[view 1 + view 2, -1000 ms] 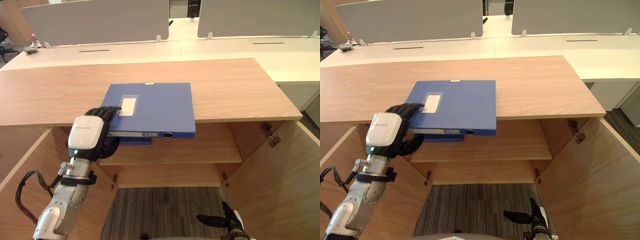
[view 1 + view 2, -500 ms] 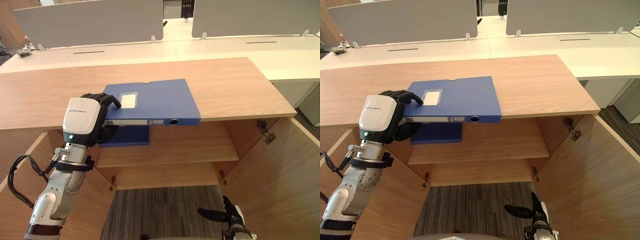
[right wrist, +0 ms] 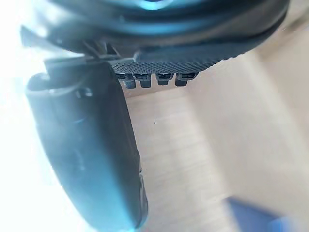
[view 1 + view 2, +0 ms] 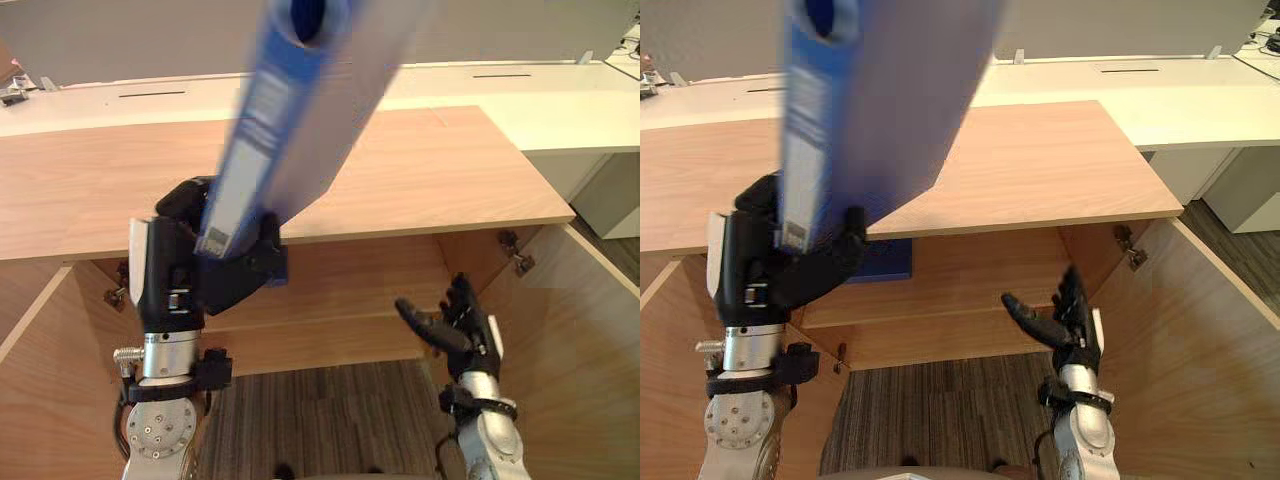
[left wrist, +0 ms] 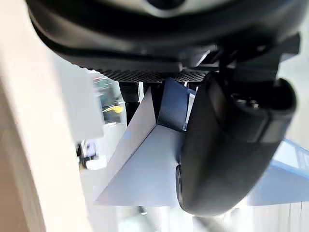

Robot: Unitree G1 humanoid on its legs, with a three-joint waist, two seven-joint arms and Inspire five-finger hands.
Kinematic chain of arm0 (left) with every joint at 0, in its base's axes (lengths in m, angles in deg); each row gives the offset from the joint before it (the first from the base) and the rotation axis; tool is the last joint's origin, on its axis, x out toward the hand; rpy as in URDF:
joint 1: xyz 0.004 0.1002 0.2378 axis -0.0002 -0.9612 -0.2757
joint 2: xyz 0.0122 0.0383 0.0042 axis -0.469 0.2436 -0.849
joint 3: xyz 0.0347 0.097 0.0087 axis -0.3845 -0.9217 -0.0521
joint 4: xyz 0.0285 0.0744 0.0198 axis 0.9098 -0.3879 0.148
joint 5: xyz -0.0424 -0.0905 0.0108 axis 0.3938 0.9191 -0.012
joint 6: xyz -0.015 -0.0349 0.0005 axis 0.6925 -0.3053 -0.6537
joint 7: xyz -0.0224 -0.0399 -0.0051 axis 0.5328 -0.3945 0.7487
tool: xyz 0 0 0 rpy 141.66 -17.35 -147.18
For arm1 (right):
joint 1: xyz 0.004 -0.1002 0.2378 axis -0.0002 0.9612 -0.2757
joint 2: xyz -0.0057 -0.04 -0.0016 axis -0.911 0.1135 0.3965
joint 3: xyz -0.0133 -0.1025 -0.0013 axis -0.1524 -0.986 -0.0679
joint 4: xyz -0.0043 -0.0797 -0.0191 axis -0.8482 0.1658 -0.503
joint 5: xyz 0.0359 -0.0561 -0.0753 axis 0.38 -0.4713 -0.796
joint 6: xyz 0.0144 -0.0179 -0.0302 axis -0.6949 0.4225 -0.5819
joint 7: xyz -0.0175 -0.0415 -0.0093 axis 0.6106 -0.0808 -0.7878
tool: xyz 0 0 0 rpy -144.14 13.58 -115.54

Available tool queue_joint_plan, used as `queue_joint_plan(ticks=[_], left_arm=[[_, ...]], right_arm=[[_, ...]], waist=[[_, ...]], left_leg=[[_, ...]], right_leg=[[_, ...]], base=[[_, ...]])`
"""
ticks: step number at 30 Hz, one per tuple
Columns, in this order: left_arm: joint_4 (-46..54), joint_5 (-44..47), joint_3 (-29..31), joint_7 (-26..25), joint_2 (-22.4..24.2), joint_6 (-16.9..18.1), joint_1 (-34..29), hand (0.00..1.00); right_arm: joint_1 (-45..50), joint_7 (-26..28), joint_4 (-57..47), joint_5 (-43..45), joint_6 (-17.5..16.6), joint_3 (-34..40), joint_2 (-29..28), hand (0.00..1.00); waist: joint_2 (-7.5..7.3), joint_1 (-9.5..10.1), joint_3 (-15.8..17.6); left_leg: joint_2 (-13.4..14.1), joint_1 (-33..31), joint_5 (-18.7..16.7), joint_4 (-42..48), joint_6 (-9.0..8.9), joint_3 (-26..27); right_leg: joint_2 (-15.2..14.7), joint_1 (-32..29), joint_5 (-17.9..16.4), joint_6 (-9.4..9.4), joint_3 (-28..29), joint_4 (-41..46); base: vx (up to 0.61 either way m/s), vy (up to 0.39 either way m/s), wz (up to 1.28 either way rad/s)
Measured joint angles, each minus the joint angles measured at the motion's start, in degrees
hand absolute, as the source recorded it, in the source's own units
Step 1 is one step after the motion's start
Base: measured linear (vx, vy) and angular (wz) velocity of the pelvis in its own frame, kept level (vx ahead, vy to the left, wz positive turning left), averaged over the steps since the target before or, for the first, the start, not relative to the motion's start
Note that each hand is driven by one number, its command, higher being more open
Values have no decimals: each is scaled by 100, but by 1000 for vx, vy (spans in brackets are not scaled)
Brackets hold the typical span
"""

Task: Walk over to the cabinet, pick up the folder, carry it to the office cabinet, place the folder inside the office cabinet, then close the office cabinet door

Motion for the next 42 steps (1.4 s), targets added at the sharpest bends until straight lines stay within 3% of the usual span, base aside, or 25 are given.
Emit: queue_joint_plan(ticks=[7, 15, 26, 27, 36, 42], left_arm=[[-5, 1286, -22, 440, 257, -215, -212, 0], [-296, 2144, -443, 1139, 187, -399, -178, 0], [-620, 2674, -868, 1930, -728, -640, -119, 0], [-682, 2726, -858, 1993, -805, -640, -103, 0], [-807, 2971, -627, 2040, -1562, -634, -91, 0], [-807, 2539, -488, 2066, -1475, -568, -86, 0]], right_arm=[[-191, 382, -1056, 492, -231, -19, 23, 100], [-1228, 432, -1115, 536, -289, -275, 634, 100], [-2208, 736, -139, 1211, -303, -583, 1773, 100], [-2302, 811, -84, 1220, -303, -623, 1918, 0], [-2700, 1435, 559, 2111, -294, -1086, 2873, 0], [-2657, 1447, 549, 2086, -284, -976, 2704, 0]], waist=[[-8, -3, 9], [-4, 8, 9], [5, 26, 7], [8, 33, 5], [12, 46, 2], [12, 91, 1]], left_leg=[[-4, 2, 19, 3, 38, 63], [-21, 7, 1, 3, 63, 121], [-103, 11, 36, 3, 114, 27], [-108, 10, 41, 2, 121, 16], [-164, -28, 88, 2, 171, -122], [-186, -55, 103, 1, 194, -168]], right_leg=[[2, -15, 17, 28, 58, -2], [-23, -37, 67, 110, 124, -1], [-99, 15, 83, 137, 4, 0], [-104, 20, 83, 137, -5, 0], [-165, 42, 85, 139, -143, 2], [-184, 39, 100, 163, -182, 1]], base=[[11, -14, -6], [3, -10, -4], [-24, -16, 4], [-30, -21, 5], [-35, -26, 7], [-23, -18, 5]])
